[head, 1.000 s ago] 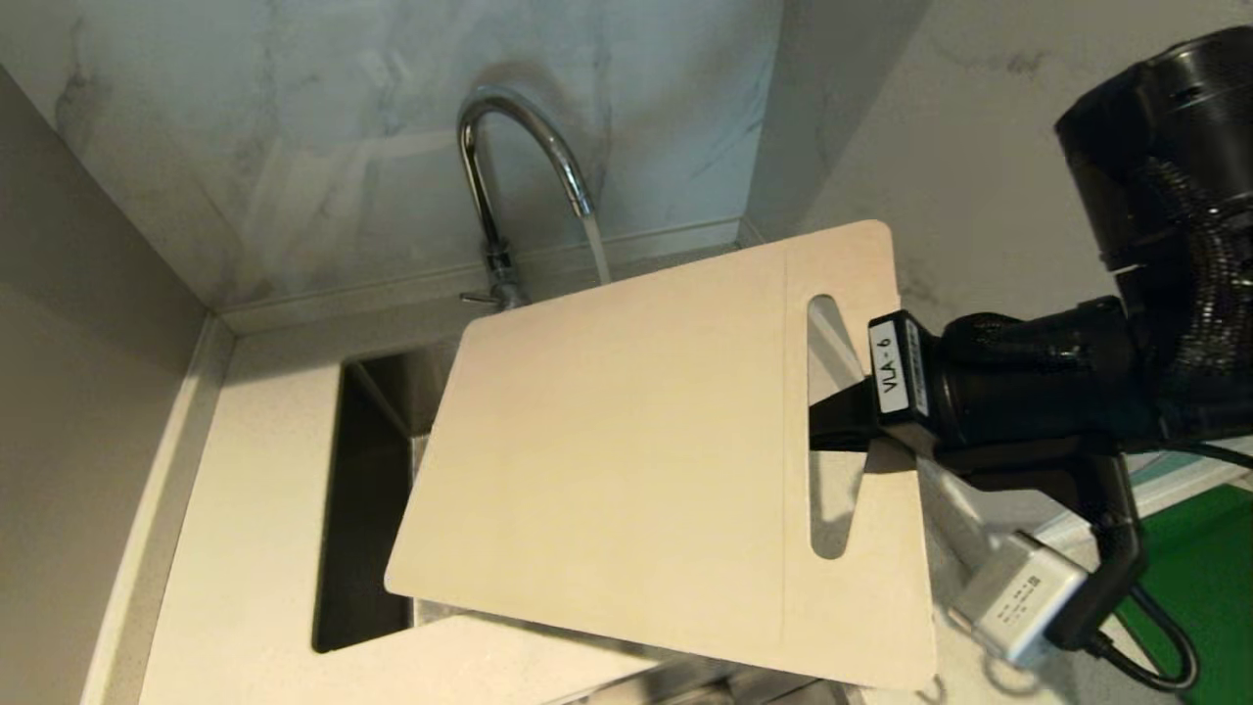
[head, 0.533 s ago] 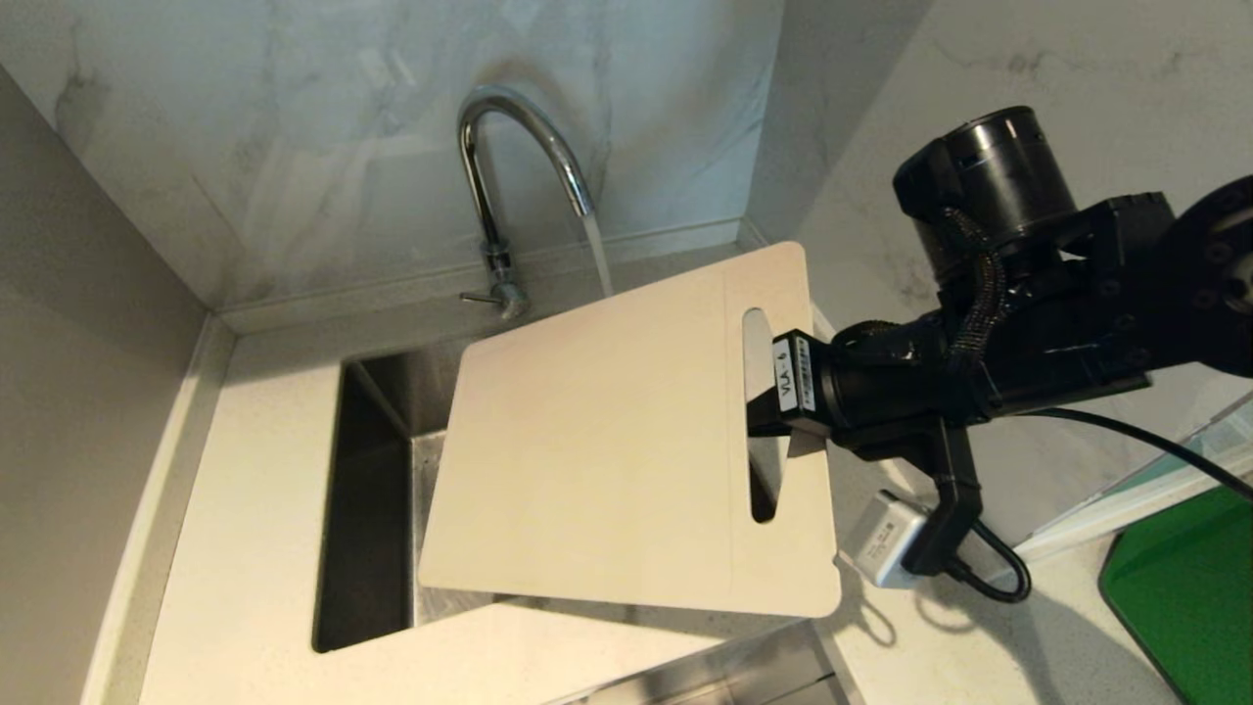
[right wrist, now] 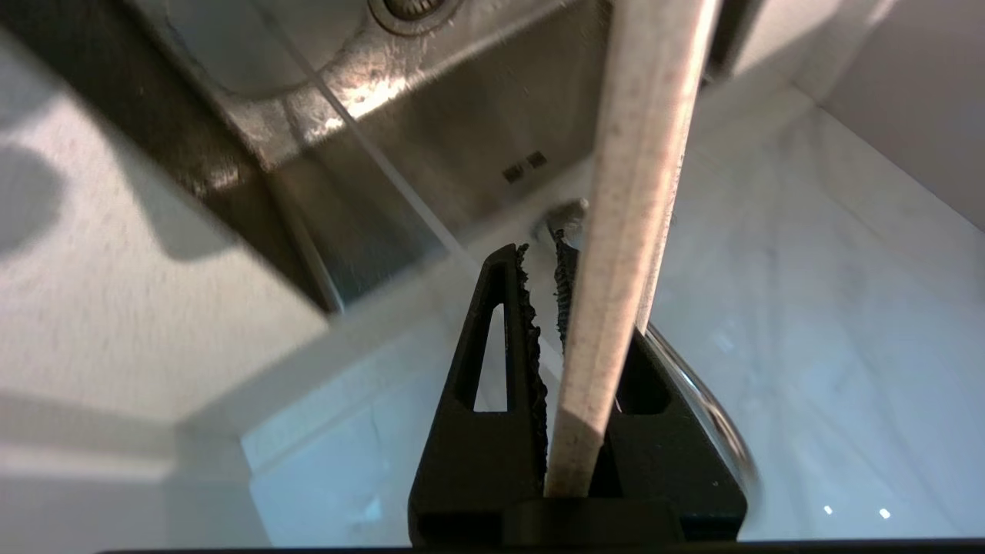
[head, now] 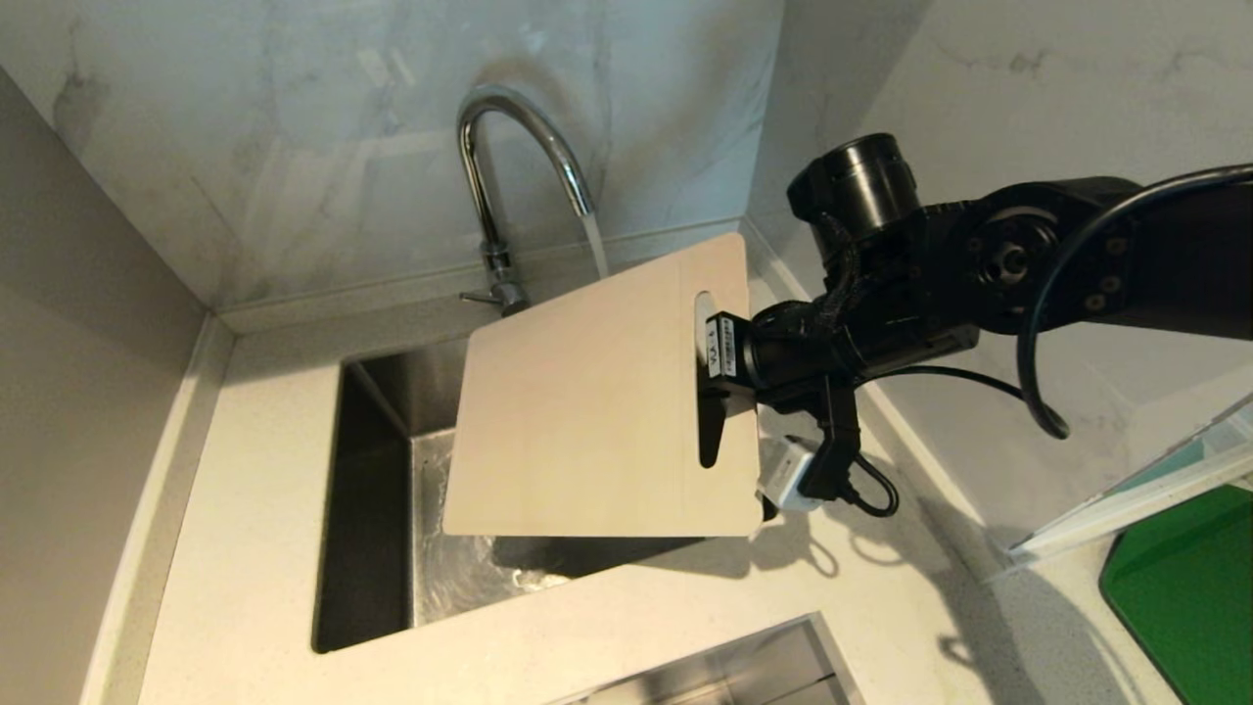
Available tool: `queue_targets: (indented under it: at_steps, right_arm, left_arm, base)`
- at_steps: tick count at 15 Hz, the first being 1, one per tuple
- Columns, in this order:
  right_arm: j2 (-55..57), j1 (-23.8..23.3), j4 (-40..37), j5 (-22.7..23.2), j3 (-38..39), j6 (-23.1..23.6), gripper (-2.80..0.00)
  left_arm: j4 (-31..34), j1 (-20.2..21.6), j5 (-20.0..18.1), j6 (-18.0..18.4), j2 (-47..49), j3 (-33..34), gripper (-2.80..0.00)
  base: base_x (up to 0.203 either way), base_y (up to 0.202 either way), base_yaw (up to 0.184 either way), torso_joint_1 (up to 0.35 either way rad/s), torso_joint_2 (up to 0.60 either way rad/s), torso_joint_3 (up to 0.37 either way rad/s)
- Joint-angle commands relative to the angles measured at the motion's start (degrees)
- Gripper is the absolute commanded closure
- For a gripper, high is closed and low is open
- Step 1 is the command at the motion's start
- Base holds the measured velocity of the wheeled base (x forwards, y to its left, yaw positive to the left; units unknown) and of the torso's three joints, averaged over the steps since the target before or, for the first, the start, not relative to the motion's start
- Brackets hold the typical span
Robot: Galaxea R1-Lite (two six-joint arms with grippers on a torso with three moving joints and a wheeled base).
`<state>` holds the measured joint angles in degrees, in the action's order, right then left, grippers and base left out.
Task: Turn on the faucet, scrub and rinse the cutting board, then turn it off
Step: Scrub the cutting board underwater
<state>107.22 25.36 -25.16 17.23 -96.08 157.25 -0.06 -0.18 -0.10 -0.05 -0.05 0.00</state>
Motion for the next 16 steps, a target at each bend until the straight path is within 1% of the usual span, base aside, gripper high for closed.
queue_targets:
  at_steps: [1, 3, 5, 8, 12, 16]
  right_arm:
    - [4.72, 0.04, -0.15, 0.09, -1.42, 0.89, 0.00]
    - [6.70, 0.04, 0.74, 0.17, -2.12, 0.89, 0.00]
    - [8.43, 0.04, 3.79, 0.09, -2.26, 0.89, 0.00]
    - [11.15, -0.71, 5.22, 0.09, -3.53, 0.89, 0.00]
    - [15.79, -2.42, 5.41, 0.09, -11.26, 0.89, 0.00]
    - [18.70, -2.91, 5.47, 0.07, -15.16, 0.89, 0.00]
  left_arm:
    - [-0.02, 0.01, 0.01, -0.04, 0.01, 0.18, 0.00]
    - [-0.02, 0.01, 0.01, -0.12, -0.04, 0.18, 0.00]
    - [-0.02, 0.01, 0.01, -0.04, 0.04, 0.18, 0.00]
    - [-0.02, 0.01, 0.01, -0.05, -0.04, 0.09, 0.00]
    - [-0.02, 0.01, 0.01, -0.04, -0.04, 0.17, 0.00]
    - [-0.02, 0.01, 0.01, -0.04, -0.02, 0.18, 0.00]
  base:
    - [0.000, 0.000, 0.000, 0.000, 0.00, 0.000]
    - [0.000, 0.000, 0.000, 0.000, 0.00, 0.000]
    - [0.000, 0.000, 0.000, 0.000, 0.00, 0.000]
    - [0.000, 0.000, 0.000, 0.000, 0.00, 0.000]
    - [0.000, 0.000, 0.000, 0.000, 0.00, 0.000]
    - [0.000, 0.000, 0.000, 0.000, 0.00, 0.000]
